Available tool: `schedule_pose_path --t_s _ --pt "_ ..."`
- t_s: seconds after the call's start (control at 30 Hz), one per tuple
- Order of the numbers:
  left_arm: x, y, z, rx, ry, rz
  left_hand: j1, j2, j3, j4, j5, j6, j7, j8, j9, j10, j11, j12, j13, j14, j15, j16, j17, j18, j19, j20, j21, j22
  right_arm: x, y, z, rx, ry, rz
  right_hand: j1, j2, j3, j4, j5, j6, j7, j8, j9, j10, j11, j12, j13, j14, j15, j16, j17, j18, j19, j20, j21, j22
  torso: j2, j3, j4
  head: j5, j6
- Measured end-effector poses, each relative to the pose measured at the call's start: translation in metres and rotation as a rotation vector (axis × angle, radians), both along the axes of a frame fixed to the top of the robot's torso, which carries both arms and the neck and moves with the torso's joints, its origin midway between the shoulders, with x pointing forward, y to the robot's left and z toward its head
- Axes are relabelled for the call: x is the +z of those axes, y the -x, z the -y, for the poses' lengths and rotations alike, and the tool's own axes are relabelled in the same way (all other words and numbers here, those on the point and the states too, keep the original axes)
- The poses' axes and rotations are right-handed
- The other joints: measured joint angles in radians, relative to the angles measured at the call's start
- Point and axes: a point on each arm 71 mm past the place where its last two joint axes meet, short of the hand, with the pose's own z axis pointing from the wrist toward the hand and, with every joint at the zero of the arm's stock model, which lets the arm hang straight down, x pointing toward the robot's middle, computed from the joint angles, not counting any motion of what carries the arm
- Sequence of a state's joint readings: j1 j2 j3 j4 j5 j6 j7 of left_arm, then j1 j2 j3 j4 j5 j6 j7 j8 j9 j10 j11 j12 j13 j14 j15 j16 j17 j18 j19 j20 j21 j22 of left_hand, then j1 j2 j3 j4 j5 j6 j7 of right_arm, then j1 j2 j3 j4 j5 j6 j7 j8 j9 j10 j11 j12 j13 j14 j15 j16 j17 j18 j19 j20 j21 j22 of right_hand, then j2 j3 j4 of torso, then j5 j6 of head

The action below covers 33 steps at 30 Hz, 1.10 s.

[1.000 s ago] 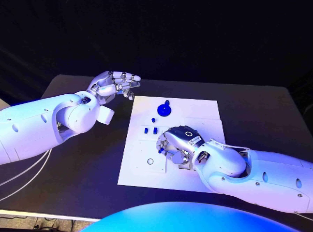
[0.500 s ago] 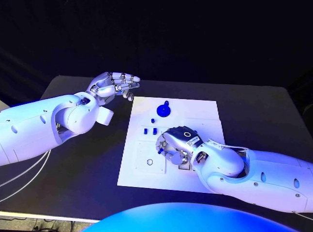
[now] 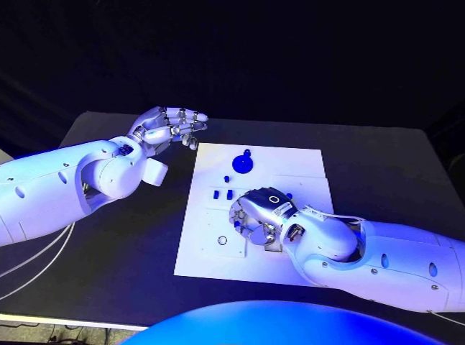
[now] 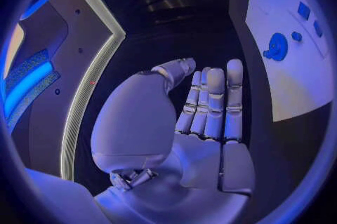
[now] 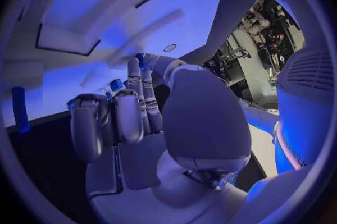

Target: Assemble the parts on the task board

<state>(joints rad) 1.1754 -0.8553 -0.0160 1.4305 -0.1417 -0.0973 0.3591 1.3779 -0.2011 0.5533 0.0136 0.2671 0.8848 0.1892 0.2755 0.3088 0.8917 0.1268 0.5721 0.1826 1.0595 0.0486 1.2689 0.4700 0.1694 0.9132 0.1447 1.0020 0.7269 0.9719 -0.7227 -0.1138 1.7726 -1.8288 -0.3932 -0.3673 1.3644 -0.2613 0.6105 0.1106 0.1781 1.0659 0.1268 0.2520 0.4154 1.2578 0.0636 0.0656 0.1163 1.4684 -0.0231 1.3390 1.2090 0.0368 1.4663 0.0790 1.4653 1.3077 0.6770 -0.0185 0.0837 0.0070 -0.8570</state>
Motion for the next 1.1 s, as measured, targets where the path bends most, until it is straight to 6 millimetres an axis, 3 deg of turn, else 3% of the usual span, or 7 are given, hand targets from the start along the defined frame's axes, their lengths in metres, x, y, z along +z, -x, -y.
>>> schedule_pose_path --t_s 0.23,0.33,0.4,0.53,0.8,1.1 --pt "0.000 0.000 0.000 -0.002 0.000 -0.002 0.000 0.000 0.000 0.000 0.000 0.000 0.000 0.000 0.000 0.000 0.000 0.000 0.000 0.000 0.000 0.000 0.000 0.000 0.000 0.000 0.000 0.000 -0.002 0.000 0.002 -0.004 0.002 -0.003 -0.013 -0.014 -0.005 0.011 0.000 -0.032 0.010 -0.028 -0.010 -0.096 0.018 0.000 -0.021 -0.002 0.016 -0.010 -0.029 0.000 -0.011 0.018 -0.078 0.000 0.000 0.0000 -0.0004 -0.001 -0.001" --pt "0.000 0.000 0.000 -0.003 -0.001 -0.003 0.000 0.000 0.000 0.000 0.000 0.000 0.000 0.000 0.000 0.000 0.000 0.000 0.000 0.000 0.000 0.000 0.000 0.000 0.000 0.000 0.000 0.000 -0.002 0.000 0.003 -0.007 0.001 -0.002 -0.007 -0.020 -0.026 0.007 0.000 -0.048 0.006 -0.042 -0.015 -0.136 0.024 0.000 -0.035 -0.002 0.023 -0.021 -0.044 0.017 -0.020 0.027 -0.104 0.000 0.000 0.0006 -0.0006 -0.001 0.000" --pt "0.000 0.000 0.000 -0.003 -0.001 -0.003 0.000 0.000 0.000 0.000 0.000 0.000 0.000 0.000 0.000 0.000 0.000 0.000 0.000 0.000 0.000 0.000 0.000 0.000 0.000 0.000 0.000 0.000 -0.002 0.000 0.005 -0.011 -0.002 0.000 -0.005 -0.022 -0.047 0.005 0.000 -0.056 0.009 -0.052 -0.019 -0.163 0.030 0.000 -0.041 -0.002 0.023 -0.027 -0.056 0.017 -0.029 0.029 -0.122 0.000 0.000 0.0006 -0.0009 -0.001 0.001" --pt "0.000 0.000 0.000 -0.004 -0.001 -0.004 0.000 0.000 0.000 0.000 0.000 0.000 0.000 0.004 0.000 -0.007 0.000 0.000 -0.001 0.000 0.000 0.000 0.000 0.000 0.000 0.000 0.000 -0.001 0.000 0.001 0.008 -0.015 -0.013 0.004 -0.001 -0.026 -0.107 0.008 0.000 -0.088 -0.010 -0.080 -0.030 -0.202 0.040 0.014 -0.046 -0.004 0.032 -0.035 -0.076 0.017 -0.040 0.036 -0.147 -0.008 0.000 0.0012 -0.0011 -0.003 0.002" --pt "0.000 0.000 0.000 -0.004 -0.001 -0.005 0.000 0.000 0.000 0.000 0.000 0.000 0.000 0.004 0.000 -0.007 0.000 0.000 -0.001 0.000 0.000 0.000 0.000 0.000 0.000 0.000 0.000 -0.001 0.013 0.005 0.019 -0.025 -0.044 0.024 0.035 -0.014 -0.209 0.052 -0.020 -0.092 -0.015 -0.098 -0.040 -0.222 0.038 0.057 -0.046 -0.004 0.032 -0.035 -0.091 0.017 -0.040 0.036 -0.162 -0.021 -0.001 0.0012 -0.0016 -0.009 0.006" --pt "-0.001 0.000 0.000 -0.006 -0.002 -0.006 0.000 0.000 0.000 0.000 0.000 0.000 0.000 0.004 0.000 -0.007 0.000 0.000 -0.001 -0.004 0.004 0.000 0.000 0.000 0.000 0.000 0.000 -0.001 0.047 -0.014 0.054 -0.100 -0.049 0.063 0.054 -0.010 -0.228 0.071 -0.021 -0.088 -0.011 -0.103 -0.045 -0.218 0.035 0.084 -0.044 -0.004 0.032 -0.019 -0.071 0.017 -0.036 0.032 -0.151 0.000 -0.001 0.0010 -0.0016 -0.028 0.017"
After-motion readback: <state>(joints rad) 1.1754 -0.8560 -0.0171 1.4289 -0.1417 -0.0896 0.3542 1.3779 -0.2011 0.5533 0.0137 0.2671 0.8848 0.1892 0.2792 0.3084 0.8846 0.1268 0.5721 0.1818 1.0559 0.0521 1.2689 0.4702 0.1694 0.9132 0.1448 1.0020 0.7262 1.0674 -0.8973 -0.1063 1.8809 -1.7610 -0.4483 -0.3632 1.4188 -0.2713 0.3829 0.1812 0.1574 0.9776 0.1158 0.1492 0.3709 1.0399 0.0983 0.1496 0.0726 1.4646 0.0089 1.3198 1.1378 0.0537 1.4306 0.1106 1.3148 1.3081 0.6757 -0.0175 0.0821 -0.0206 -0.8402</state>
